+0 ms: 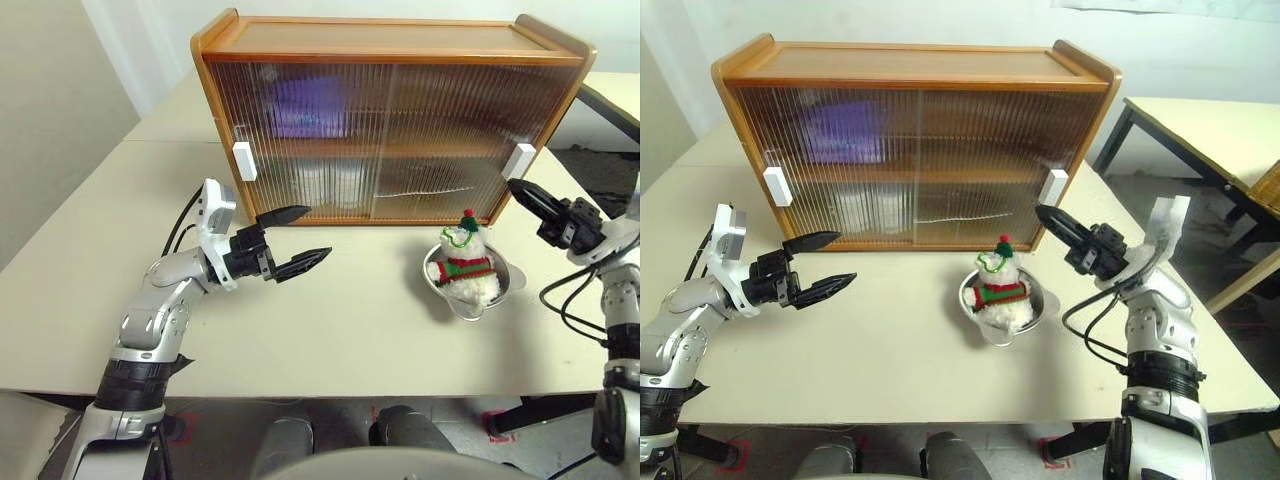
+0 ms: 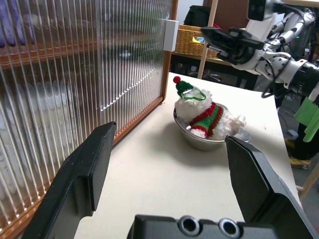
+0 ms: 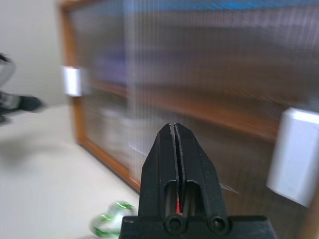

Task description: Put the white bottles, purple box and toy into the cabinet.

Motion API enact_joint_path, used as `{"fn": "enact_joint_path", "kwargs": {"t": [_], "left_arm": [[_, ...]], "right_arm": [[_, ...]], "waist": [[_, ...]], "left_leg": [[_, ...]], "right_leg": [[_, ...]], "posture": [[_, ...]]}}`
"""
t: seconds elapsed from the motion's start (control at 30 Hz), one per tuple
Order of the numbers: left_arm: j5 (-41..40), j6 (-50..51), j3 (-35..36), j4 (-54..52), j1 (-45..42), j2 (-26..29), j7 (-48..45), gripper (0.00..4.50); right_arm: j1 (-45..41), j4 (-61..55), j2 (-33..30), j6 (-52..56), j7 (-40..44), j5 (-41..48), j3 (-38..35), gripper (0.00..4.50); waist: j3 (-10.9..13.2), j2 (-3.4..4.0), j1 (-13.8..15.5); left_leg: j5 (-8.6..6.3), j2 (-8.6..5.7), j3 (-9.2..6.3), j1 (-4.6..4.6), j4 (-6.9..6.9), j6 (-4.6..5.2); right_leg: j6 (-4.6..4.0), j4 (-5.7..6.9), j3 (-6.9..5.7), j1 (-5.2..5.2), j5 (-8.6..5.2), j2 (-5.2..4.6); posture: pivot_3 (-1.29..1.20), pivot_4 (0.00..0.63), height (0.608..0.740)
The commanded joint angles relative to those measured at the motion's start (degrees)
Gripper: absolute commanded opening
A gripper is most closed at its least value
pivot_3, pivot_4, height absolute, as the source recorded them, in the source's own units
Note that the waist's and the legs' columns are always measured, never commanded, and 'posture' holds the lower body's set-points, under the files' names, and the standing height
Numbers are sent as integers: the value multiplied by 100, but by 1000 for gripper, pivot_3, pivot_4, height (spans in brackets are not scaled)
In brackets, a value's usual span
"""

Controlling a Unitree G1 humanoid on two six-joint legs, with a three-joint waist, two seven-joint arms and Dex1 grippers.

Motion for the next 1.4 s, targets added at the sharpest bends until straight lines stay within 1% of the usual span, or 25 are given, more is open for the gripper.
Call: {"fn": "enact_joint_path", "kwargs": {"t": [0.03, 0.2, 0.33, 0.5, 0.67, 0.93, 1.4], "left_arm": [[-86, 27, -63, -203, 86, 25, -85, 4500], [-130, -12, -59, -268, 149, 55, -160, 4500], [-287, -70, 32, -315, 121, -91, -130, 4500], [-762, -68, 282, -386, 193, -394, -34, 4500], [-1081, 10, 374, -536, 330, -458, -84, 4500], [-1122, -14, 362, -608, 356, -407, -39, 4500], [-1091, 79, 340, -501, 279, -340, 64, 4500]], "right_arm": [[-242, 442, -147, -337, -470, -271, -149, 41], [-631, 1022, -270, -765, -1120, -674, -90, 41], [-931, 1452, -363, -1082, -1689, -882, -164, 41], [-1053, 1517, -338, -1043, -1654, -938, -38, 41], [-1126, 1531, -293, -984, -1851, -1168, 115, 41], [-1144, 1509, -228, -882, -1900, -1229, 167, 41], [-1188, 1421, 42, -747, -1709, -1195, 242, 41]], "waist": [[0, 10, -6], [-3, 25, -45], [-4, 27, -65], [-4, 27, -65], [-4, 28, -71], [-4, 28, -60], [-5, 29, -54]], "left_leg": [[-1, 1, 0, 0, -1, 1], [-6, 2, 3, -3, -3, 8], [-7, 13, -3, -4, -4, 10], [-11, 49, -2, -7, -4, 15], [-16, 48, 6, -6, -4, 20], [-16, 51, 3, -5, -1, 20], [-16, 53, 5, -4, -3, 20]], "right_leg": [[0, 0, 0, -1, 0, 0], [4, 0, 0, -5, -1, 1], [5, -2, 4, -4, -1, 1], [10, -4, 1, -5, -3, 3], [23, -5, -1, -4, -3, 8], [25, -5, 1, -2, -3, 7], [21, -5, 1, -3, -4, 7]], "posture": [[-120, 0, 740], [-115, 0, 740], [-108, 0, 740], [-101, 0, 740], [-94, 0, 740], [-87, 0, 740], [-84, 0, 740]]}}
